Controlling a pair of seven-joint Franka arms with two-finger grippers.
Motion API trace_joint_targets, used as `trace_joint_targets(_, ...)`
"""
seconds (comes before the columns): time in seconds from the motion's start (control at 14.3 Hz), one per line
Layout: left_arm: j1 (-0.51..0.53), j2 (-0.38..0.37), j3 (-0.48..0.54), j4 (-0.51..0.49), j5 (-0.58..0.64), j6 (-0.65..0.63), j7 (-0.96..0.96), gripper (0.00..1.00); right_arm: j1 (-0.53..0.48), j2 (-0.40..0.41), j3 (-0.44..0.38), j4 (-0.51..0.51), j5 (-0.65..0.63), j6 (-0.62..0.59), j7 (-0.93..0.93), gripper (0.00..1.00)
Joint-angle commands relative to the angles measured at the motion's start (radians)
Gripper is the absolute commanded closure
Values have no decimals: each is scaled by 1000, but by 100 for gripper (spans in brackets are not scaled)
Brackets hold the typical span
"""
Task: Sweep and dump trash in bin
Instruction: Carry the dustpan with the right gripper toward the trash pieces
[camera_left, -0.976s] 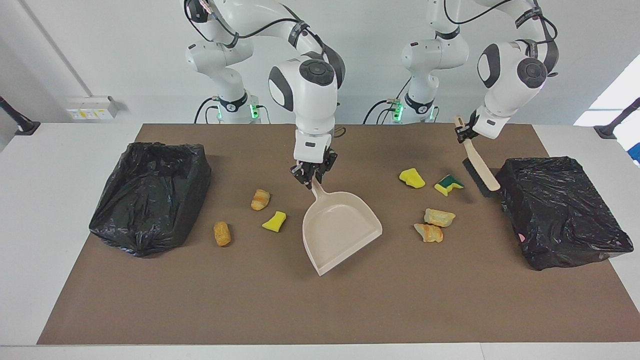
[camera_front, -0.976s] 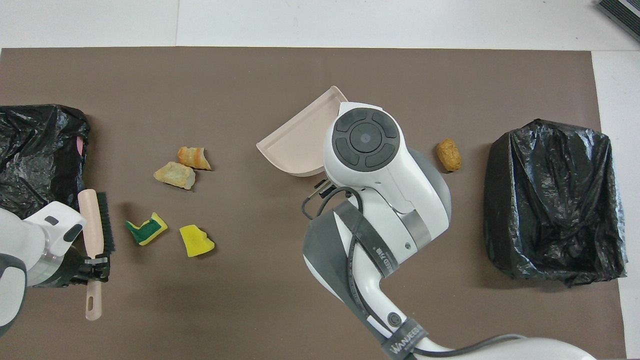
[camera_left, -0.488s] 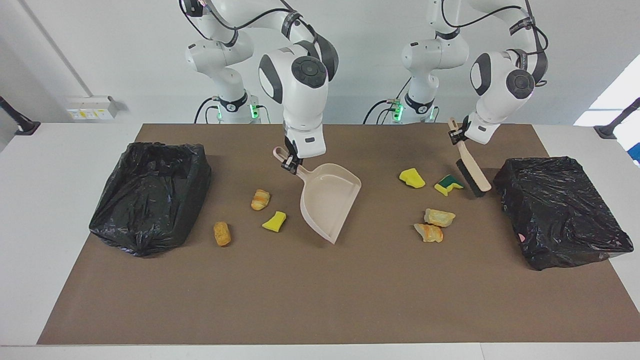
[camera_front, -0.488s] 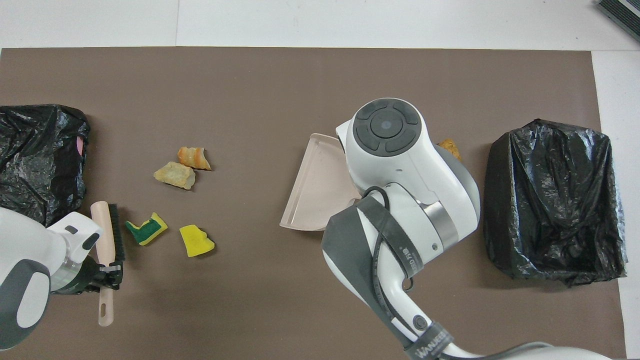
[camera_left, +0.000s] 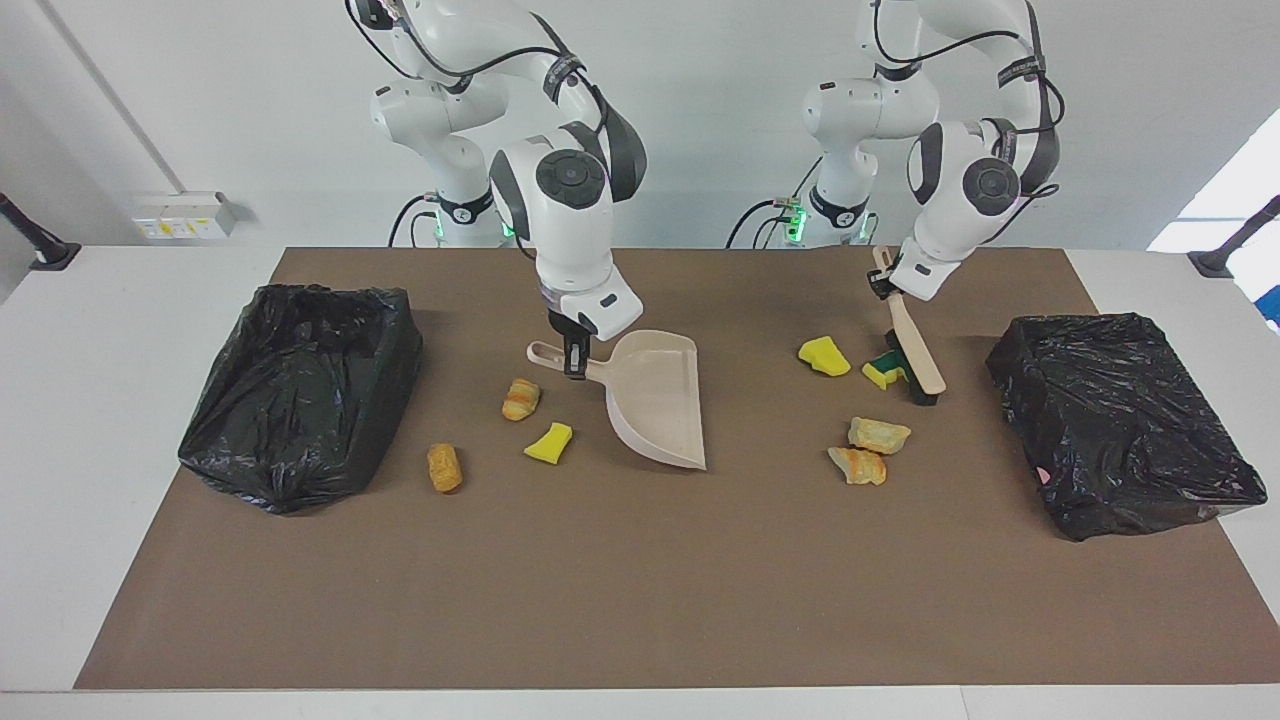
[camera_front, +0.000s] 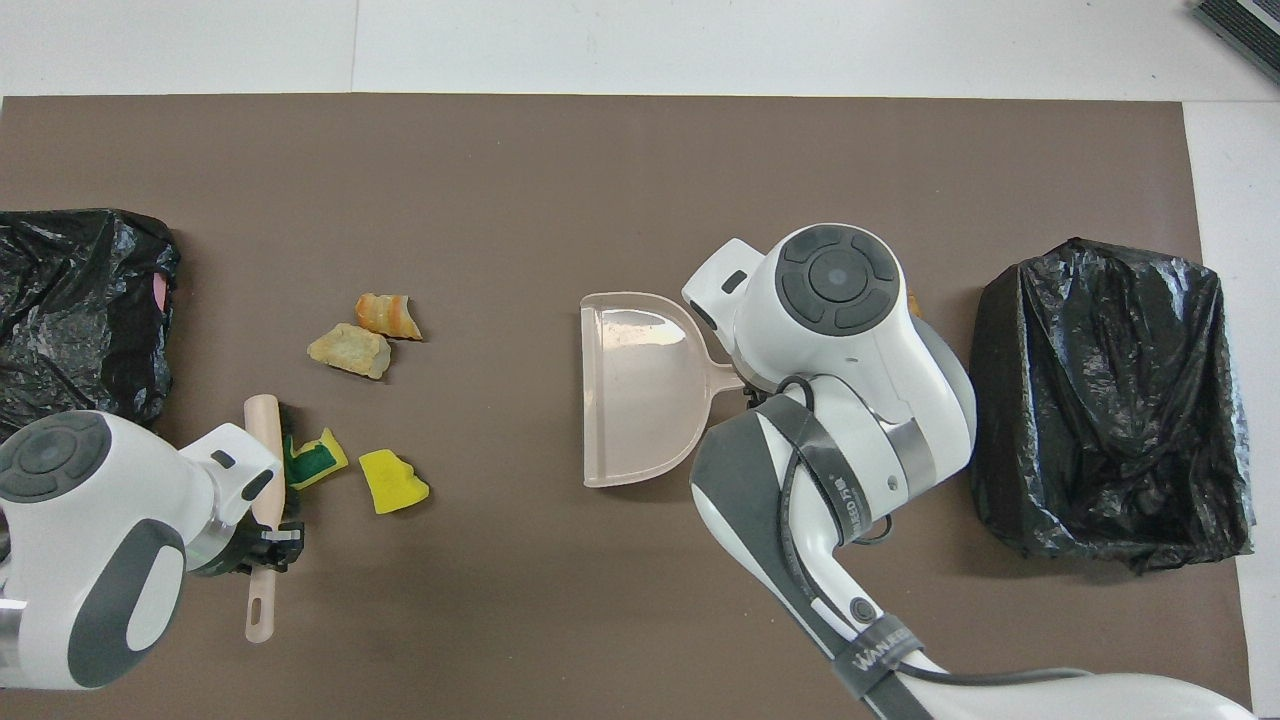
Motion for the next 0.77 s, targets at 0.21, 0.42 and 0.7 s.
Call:
trace_joint_targets(0.21,-164,72,8,-6,-48,116,-56,100,0,-35,9,-130,32,133,-62,100)
trace_joint_targets(0.42,-251,83,8,5,-151,161,-85,100,19,-26,9,-143,32,173,-51,100)
trace_joint_targets(0.7,-301,138,8,98,-197,141,-186,100,22,-26,9,-144,32,176,-42,100)
